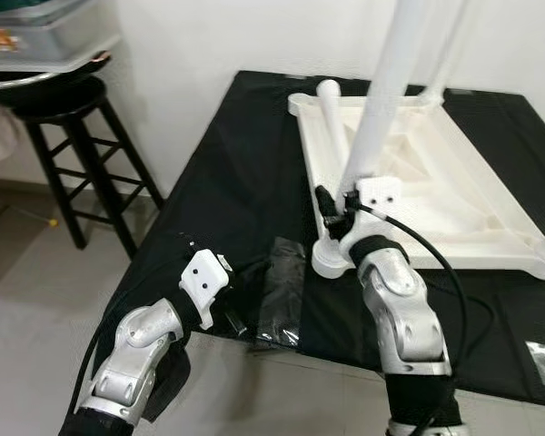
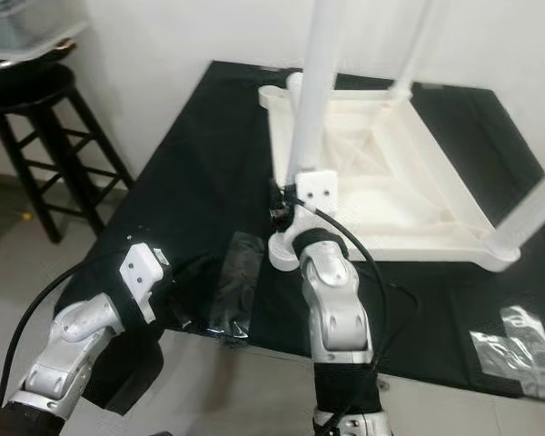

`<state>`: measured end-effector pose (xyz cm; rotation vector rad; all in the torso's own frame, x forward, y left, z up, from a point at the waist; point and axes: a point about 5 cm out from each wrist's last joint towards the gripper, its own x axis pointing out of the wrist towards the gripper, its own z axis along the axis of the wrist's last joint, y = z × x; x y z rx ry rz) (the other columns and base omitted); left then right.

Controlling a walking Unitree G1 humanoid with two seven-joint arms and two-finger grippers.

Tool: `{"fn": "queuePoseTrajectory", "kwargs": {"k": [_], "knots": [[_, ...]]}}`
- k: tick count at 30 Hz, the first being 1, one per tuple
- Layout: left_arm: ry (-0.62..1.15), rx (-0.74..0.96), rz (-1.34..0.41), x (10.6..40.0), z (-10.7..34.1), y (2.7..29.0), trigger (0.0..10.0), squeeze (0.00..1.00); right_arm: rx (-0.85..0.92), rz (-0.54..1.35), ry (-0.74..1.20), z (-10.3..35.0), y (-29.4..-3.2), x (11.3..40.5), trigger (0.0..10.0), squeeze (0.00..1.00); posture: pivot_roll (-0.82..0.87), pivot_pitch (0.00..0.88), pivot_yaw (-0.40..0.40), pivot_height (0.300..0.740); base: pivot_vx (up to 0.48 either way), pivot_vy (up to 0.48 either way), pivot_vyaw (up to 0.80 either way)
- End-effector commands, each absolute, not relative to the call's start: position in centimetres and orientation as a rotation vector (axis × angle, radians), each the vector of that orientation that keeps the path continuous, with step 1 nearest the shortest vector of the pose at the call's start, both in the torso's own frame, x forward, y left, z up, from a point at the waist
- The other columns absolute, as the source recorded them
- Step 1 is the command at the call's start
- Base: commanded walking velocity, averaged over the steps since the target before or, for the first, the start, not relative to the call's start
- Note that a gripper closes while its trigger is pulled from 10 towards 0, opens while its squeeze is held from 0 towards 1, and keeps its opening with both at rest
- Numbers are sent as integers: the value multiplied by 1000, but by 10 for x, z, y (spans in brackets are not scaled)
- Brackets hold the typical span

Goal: Building children table

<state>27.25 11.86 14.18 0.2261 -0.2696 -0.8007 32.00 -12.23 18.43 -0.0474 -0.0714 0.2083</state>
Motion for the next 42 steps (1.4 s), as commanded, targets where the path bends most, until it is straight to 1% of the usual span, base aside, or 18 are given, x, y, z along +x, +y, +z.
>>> {"fn": "queuePoseTrajectory", "kwargs": {"k": [1, 2, 3, 5, 6, 10, 11, 14, 17, 19, 20, 21, 26, 27, 31, 32, 33, 42], "knots": [[-261, 233, -814, 272, 140, 118, 10000, 0, -56, 210, 123, 145, -124, 319, 0, 0, 22, 127, -9, 740, 0, 0, 0], [-262, 232, -805, 272, 140, 119, 10000, 0, -65, 197, 124, 148, -125, 324, 745, 0, 21, 128, -7, 740, 0, 0, 0], [-264, 230, -797, 272, 140, 119, 10000, 0, -65, 205, 121, 151, -123, 326, 10000, 0, 20, 127, -8, 740, 0, 0, 0], [-264, 229, -792, 272, 140, 119, 10000, 0, -63, 209, 120, 154, -122, 327, 10000, 0, 20, 127, -8, 740, 0, 0, 0], [-265, 228, -791, 272, 140, 119, 10000, 0, -54, 237, 106, 158, -120, 329, 10000, 1000, 19, 126, -8, 740, 0, 0, 0], [-263, 227, -800, 273, 140, 117, 10000, 0, -24, 265, 75, 171, -118, 333, 10000, 1000, 15, 124, -9, 740, 0, 0, 0], [-263, 226, -804, 273, 139, 116, 10000, 0, -23, 322, 38, 181, -119, 339, 10000, 1000, 16, 124, -11, 740, 0, 0, 0], [-263, 225, -804, 273, 140, 116, 10000, 0, -32, 353, 22, 185, -120, 341, 10000, 1000, 15, 122, -12, 740, 0, 0, 0], [-265, 222, -800, 273, 139, 116, 10000, 0, -116, 564, -15, 200, -119, 349, 10000, 1000, 18, 119, -14, 740, 0, 0, 0], [-265, 222, -799, 273, 139, 116, 10000, 0, -135, 606, -20, 202, -119, 349, 10000, 1000, 18, 119, -14, 740, 0, 0, 0], [-265, 222, -799, 273, 139, 115, 10000, 0, -143, 687, -42, 208, -119, 351, 10000, 302, 18, 119, -14, 740, 0, 0, 0], [-265, 222, -799, 273, 139, 115, 10000, 0, -143, 751, -60, 213, -119, 352, 10000, 0, 21, 114, -15, 740, 0, 0, 0], [-263, 223, -801, 273, 138, 115, 10000, 0, -193, 1012, -37, 209, -119, 351, 10000, 0, 27, 110, -15, 740, 0, 0, 0], [-263, 223, -801, 273, 138, 115, 10000, 0, -193, 1012, -37, 209, -119, 351, 10000, 0, 27, 110, -15, 740, 0, 0, 0], [-262, 223, -801, 272, 138, 115, 10000, 0, -217, 1134, 31, 196, -122, 350, 10000, 0, 44, 106, -13, 740, 0, 0, 0], [-261, 223, -803, 272, 138, 115, 10000, 0, -202, 1137, 44, 194, -124, 353, 8078, 0, 51, 105, -13, 740, 0, 0, 0], [-260, 223, -805, 271, 137, 114, 10000, 0, -183, 1126, 51, 194, -127, 357, 0, 0, 57, 103, -12, 740, 0, 0, 0], [-258, 223, -810, 271, 137, 114, 10000, 0, -154, 1065, 82, 185, -148, 366, 0, 0, 56, 108, -10, 740, 0, 0, 0]]}}
